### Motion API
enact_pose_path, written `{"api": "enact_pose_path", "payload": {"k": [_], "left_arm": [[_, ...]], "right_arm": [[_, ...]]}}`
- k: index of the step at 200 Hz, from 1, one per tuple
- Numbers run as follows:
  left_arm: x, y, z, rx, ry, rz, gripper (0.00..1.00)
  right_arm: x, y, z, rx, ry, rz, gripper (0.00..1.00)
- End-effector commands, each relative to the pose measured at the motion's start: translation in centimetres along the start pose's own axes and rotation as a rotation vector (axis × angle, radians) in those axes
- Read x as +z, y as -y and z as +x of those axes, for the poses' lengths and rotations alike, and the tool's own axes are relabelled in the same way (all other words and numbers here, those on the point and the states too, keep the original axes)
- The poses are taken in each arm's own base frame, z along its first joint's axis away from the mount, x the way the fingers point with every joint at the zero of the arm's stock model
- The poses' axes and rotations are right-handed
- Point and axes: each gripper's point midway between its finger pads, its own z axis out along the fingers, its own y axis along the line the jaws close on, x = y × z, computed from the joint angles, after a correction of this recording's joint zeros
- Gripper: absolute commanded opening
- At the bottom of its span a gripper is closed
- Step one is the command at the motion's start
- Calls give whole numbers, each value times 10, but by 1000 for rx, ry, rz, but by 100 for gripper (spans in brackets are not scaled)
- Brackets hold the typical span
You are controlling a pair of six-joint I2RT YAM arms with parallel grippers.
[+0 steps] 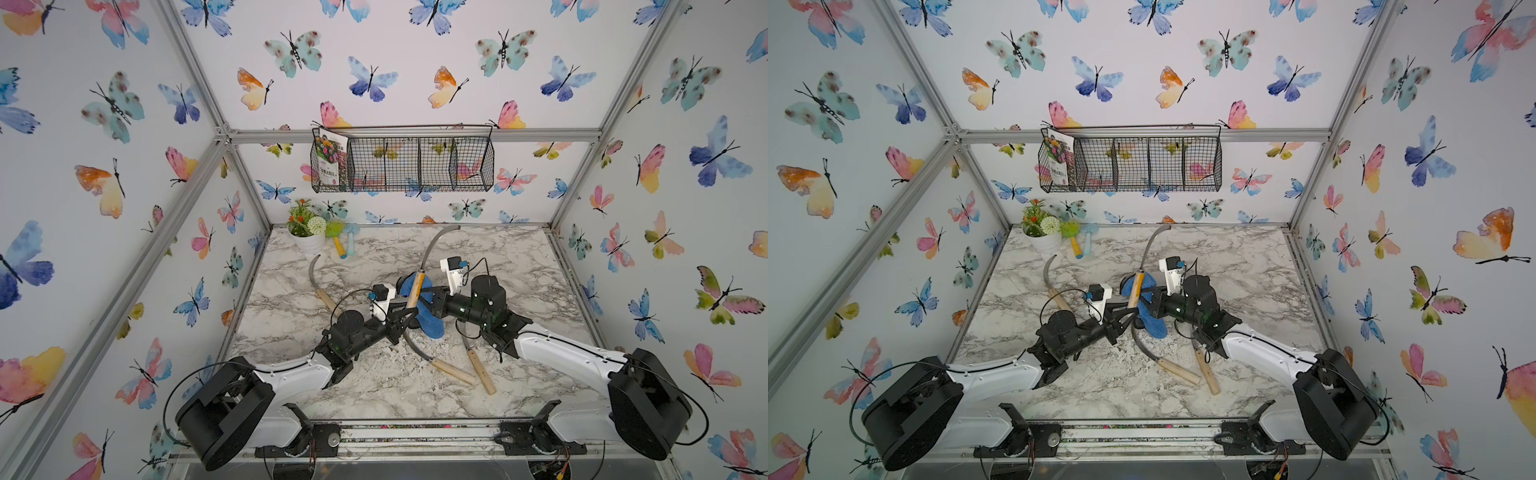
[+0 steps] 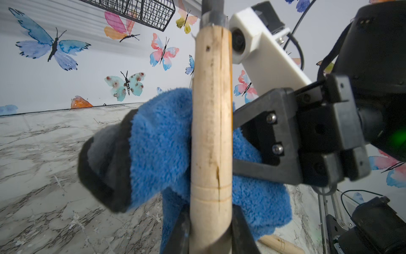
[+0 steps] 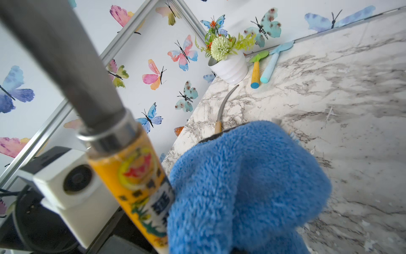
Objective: Wipe small sickles with rags
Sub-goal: Wipe the small sickle.
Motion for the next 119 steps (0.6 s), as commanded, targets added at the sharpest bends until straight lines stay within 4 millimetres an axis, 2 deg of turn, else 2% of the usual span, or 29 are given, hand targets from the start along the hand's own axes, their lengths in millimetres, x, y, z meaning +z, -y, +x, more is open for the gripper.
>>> {"api": "enact_pose_path", "payload": {"k": [1, 43, 85, 100, 119], "left_arm": [[4, 0, 11, -2, -43, 3, 0], [1, 1, 10, -3, -41, 9, 0], [5, 0, 11, -6, -49, 8, 0], [5, -1, 11, -5, -48, 2, 0], [5, -3, 10, -4, -50, -10, 0]], "right_arm": [[-13, -48, -47, -85, 104, -116, 3], [-10, -38, -55, -82, 122, -66, 3], [-20, -42, -66, -110, 156, -42, 3], [-17, -38, -59, -99, 136, -45, 3], [-2, -31, -31, -54, 57, -77, 3]]}}
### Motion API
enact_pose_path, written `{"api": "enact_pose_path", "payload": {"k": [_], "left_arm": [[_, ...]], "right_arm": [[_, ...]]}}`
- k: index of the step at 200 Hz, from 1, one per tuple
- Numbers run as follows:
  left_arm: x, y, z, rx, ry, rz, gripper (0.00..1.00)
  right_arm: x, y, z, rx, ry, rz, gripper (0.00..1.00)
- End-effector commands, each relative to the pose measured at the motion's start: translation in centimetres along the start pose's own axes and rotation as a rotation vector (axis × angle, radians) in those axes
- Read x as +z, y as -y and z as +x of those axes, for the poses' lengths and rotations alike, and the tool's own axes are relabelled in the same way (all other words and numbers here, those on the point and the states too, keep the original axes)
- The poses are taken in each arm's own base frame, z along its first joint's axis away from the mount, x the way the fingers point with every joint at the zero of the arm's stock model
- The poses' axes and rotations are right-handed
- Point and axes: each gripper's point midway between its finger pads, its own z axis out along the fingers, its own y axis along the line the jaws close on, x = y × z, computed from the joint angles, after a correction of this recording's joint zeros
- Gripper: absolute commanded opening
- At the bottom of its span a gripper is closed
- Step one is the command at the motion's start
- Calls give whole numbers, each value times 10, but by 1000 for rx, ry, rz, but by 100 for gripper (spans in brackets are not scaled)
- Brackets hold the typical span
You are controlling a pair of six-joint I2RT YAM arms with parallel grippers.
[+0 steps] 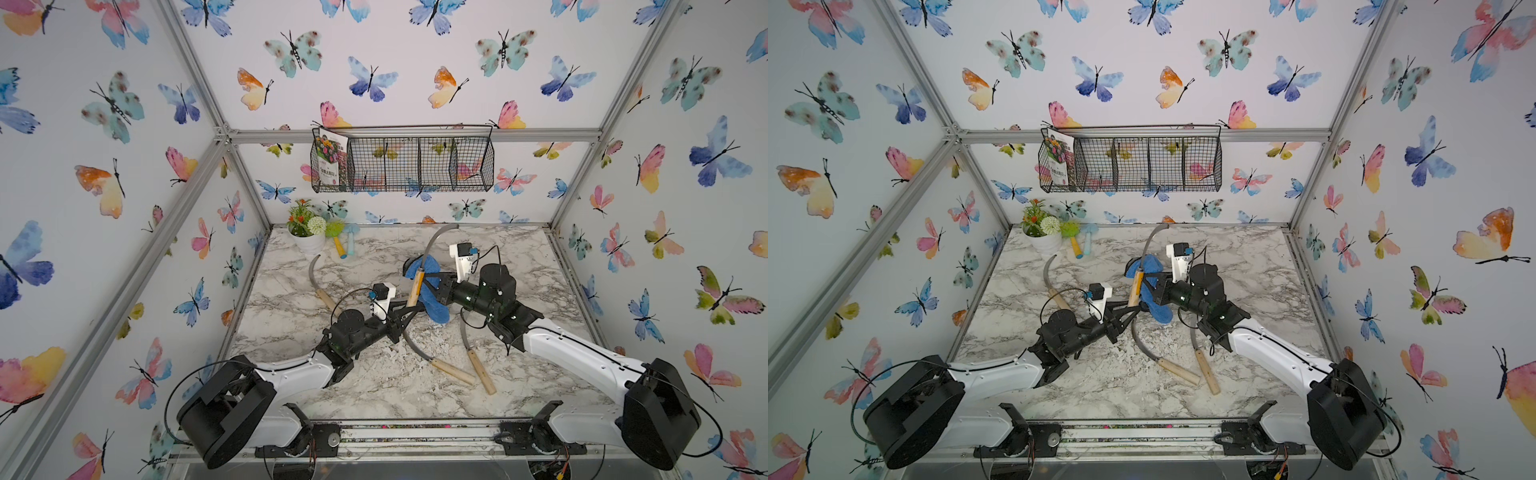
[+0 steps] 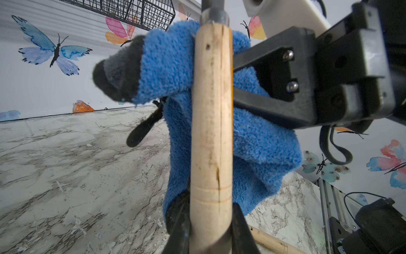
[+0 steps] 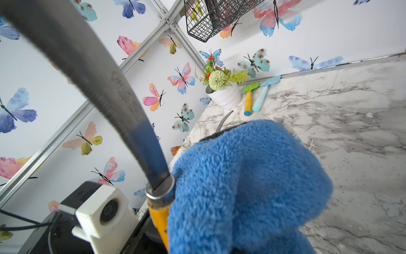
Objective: Wipe small sickles with rags
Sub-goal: Wipe the small sickle.
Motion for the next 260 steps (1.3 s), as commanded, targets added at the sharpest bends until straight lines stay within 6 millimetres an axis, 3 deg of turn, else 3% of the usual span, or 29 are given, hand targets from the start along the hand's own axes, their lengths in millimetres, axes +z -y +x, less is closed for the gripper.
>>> {"api": "enact_pose_path", "payload": {"k": [1, 35, 60, 81, 130, 154, 181, 225, 241, 260], "left_arm": [[3, -3, 12, -5, -53, -14, 0], [9, -9, 15, -7, -70, -36, 0], [13, -11, 17, -10, -81, -44, 0], [13, -10, 17, -12, -83, -41, 0], [13, -10, 19, -11, -89, -38, 0], [14, -9, 19, -16, -91, -34, 0], [13, -9, 18, -14, -88, -32, 0], [14, -10, 18, -11, -92, -37, 0], [13, -9, 18, -12, -90, -37, 0], [12, -9, 17, -12, -86, -35, 0]], "right_arm": [[6, -25, 5, -5, -14, -118, 3], [22, 1, 62, 74, -100, -98, 3], [25, 5, 71, 83, -119, -100, 3], [17, -5, 56, 52, -85, -107, 2], [-8, -22, -9, -6, 48, -77, 3], [-7, -22, -22, -27, 55, -58, 3], [5, -10, 2, 21, -15, -57, 3], [22, 5, 79, 83, -113, -51, 3], [23, 2, 83, 92, -122, -73, 3], [19, -9, 66, 67, -94, -84, 3]]}}
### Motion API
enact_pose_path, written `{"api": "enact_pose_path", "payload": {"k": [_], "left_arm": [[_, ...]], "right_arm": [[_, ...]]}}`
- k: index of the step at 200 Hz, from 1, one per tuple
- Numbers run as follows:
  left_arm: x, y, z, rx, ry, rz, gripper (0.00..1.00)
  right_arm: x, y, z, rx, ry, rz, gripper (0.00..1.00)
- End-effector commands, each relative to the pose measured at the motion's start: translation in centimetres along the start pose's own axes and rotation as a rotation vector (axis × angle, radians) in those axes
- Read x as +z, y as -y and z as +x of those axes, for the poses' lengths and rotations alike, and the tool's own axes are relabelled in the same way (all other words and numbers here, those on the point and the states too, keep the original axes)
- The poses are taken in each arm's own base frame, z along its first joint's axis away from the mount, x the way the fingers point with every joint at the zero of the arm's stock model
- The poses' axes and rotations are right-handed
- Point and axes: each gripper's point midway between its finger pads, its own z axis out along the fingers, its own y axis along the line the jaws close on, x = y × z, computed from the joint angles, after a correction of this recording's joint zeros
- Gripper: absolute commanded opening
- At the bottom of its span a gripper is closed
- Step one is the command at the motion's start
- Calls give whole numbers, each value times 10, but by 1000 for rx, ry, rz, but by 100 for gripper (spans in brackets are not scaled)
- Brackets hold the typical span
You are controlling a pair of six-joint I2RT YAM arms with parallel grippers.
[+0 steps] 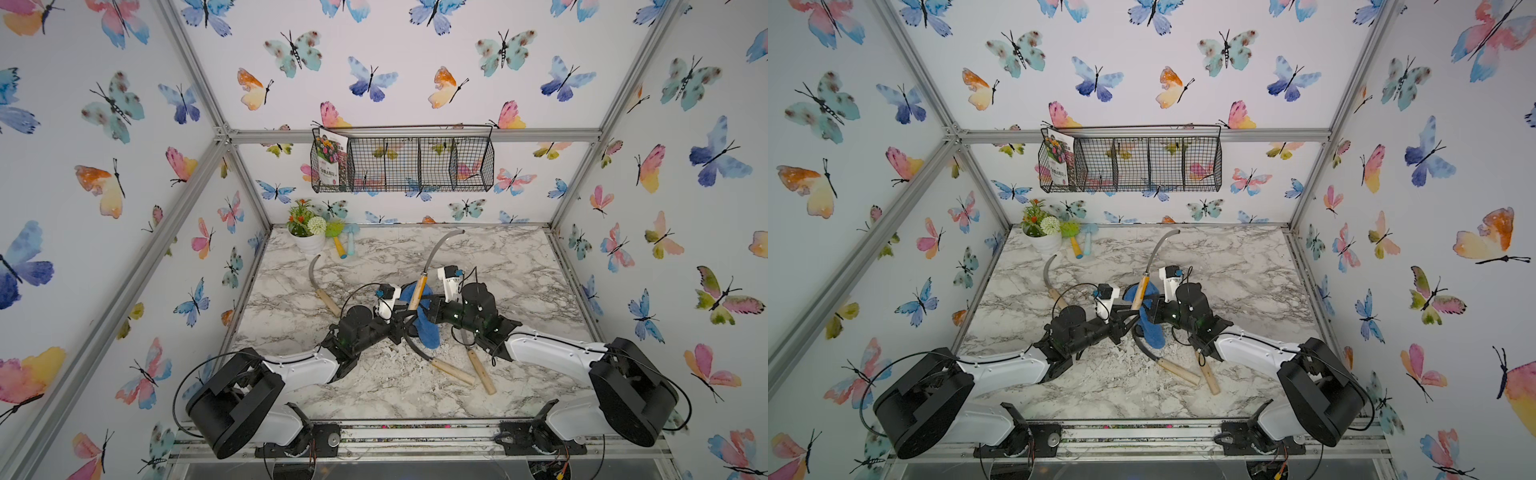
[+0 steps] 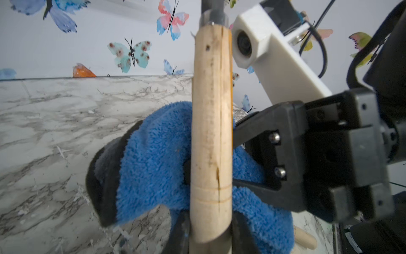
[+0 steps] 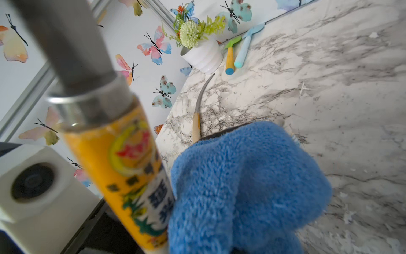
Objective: Wipe small sickles with rags
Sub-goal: Wipe the small sickle.
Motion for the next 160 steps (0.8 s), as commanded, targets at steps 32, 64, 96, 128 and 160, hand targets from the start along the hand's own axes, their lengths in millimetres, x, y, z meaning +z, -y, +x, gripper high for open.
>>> {"api": "enact_pose_path", "payload": {"k": [32, 64, 96, 128, 160], "left_arm": [[1, 7, -18, 24, 54, 21, 0], [1, 8, -17, 23, 50, 27, 0], [1, 8, -17, 23, 52, 27, 0], [3, 8, -16, 24, 49, 25, 0], [4, 6, -16, 24, 45, 20, 0]], "right_arm": [[-26, -76, -53, -90, 107, -173, 3], [-36, -85, -86, -130, 154, -150, 3], [-35, -78, -89, -130, 141, -157, 3], [-26, -65, -52, -86, 67, -186, 3], [-5, -39, 3, -7, -21, -205, 3]]}}
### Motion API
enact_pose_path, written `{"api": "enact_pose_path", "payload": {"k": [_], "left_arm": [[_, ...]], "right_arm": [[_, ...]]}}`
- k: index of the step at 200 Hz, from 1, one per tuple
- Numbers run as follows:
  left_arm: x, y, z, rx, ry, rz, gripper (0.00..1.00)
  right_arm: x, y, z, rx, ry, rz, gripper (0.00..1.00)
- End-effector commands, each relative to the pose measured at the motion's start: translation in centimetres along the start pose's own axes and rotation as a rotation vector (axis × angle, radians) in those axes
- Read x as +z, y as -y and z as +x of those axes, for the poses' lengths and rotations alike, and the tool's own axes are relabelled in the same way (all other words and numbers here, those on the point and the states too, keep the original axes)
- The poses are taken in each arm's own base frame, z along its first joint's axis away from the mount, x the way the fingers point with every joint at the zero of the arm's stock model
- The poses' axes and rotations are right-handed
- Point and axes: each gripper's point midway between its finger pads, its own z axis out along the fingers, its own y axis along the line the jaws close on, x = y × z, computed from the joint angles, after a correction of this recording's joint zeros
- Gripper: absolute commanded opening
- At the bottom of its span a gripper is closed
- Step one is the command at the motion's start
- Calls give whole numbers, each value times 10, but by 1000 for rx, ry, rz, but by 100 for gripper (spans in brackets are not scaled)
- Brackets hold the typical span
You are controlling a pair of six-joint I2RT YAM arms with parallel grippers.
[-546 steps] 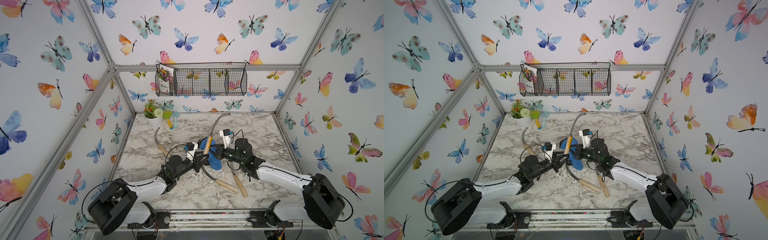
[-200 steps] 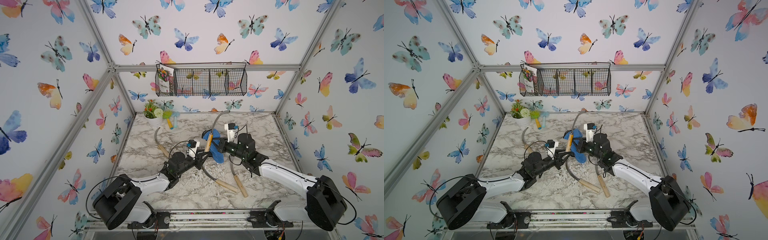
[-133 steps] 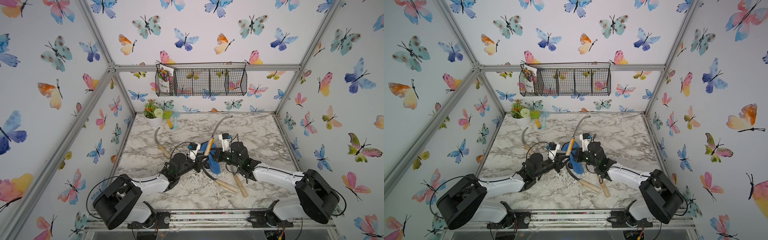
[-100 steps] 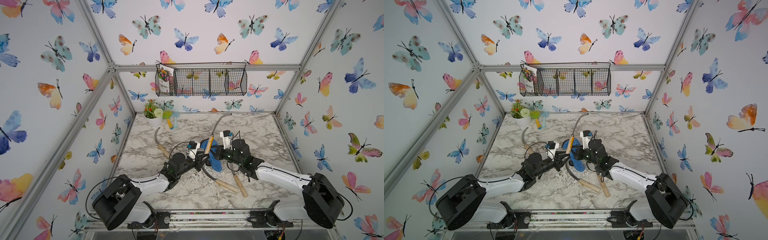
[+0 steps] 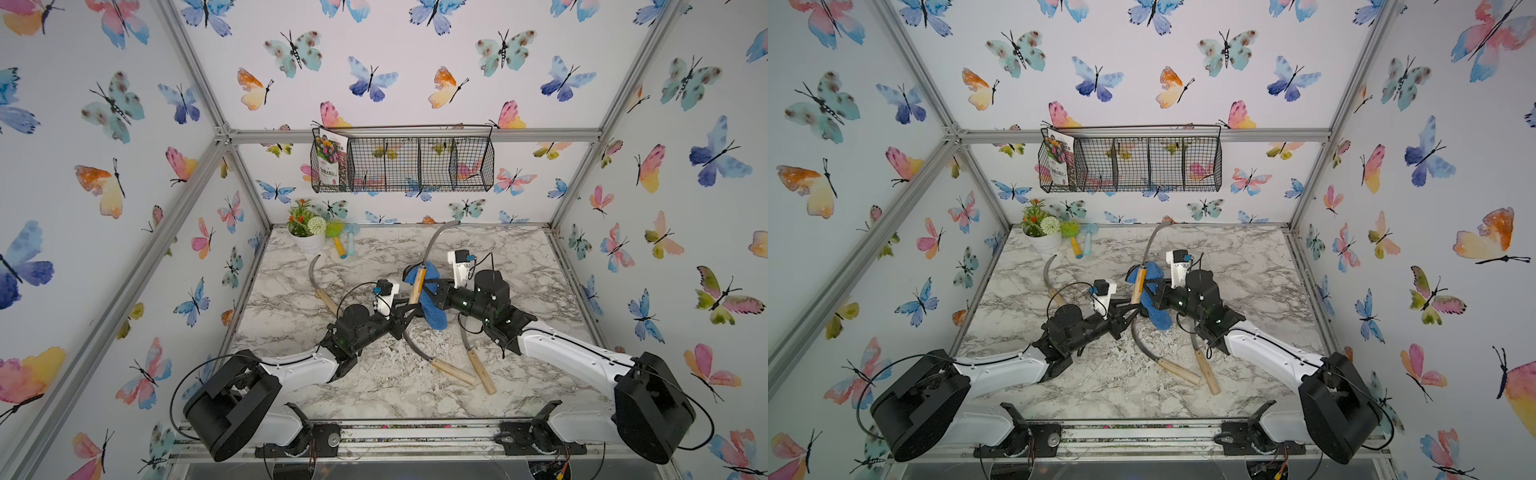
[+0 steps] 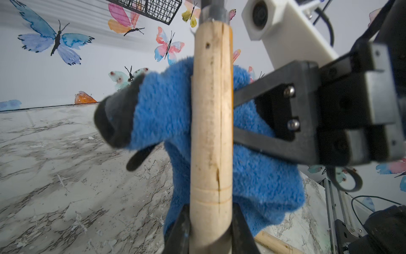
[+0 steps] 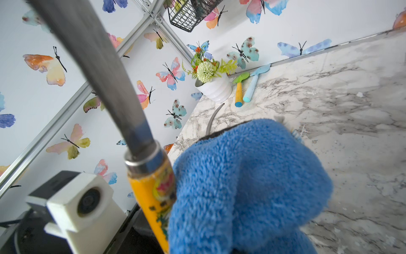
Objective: Wipe small sickles with rags
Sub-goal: Wipe the small sickle.
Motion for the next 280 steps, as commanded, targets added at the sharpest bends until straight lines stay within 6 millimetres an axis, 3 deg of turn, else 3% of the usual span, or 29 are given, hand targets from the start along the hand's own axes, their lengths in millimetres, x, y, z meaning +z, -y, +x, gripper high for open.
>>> {"api": "enact_pose_path", "payload": {"k": [1, 15, 31, 84, 113, 137, 166, 197, 228, 246, 280], "left_arm": [[4, -3, 12, 1, -49, -11, 0], [3, -2, 13, -1, -50, -7, 0], [2, -1, 13, -1, -47, -5, 0], [2, -1, 13, -1, -49, -3, 0], [1, -2, 13, -1, -48, -5, 0], [2, -3, 14, -1, -53, -12, 0], [3, -8, 15, 0, -56, -39, 0], [2, -12, 13, -1, -51, -66, 0], [2, -28, 14, 0, -56, -190, 0], [1, -30, 16, 24, -69, -278, 0], [5, -16, 19, 20, -90, -222, 0]], "right_arm": [[11, -20, 44, 40, -94, -160, 3], [15, -17, 50, 51, -112, -166, 3], [14, -23, 40, 31, -96, -166, 3], [-12, -51, -38, -35, 47, -169, 3], [-21, -56, -62, -39, 80, -173, 3], [-32, -56, -70, -43, 103, -160, 3], [-49, -40, -77, -22, 136, -137, 3], [-62, -15, -78, 18, 152, -116, 3], [-73, 13, -79, 46, 162, -108, 3], [-73, 16, -78, 31, 139, -154, 3], [-59, 25, -66, 23, 68, -173, 3]]}}
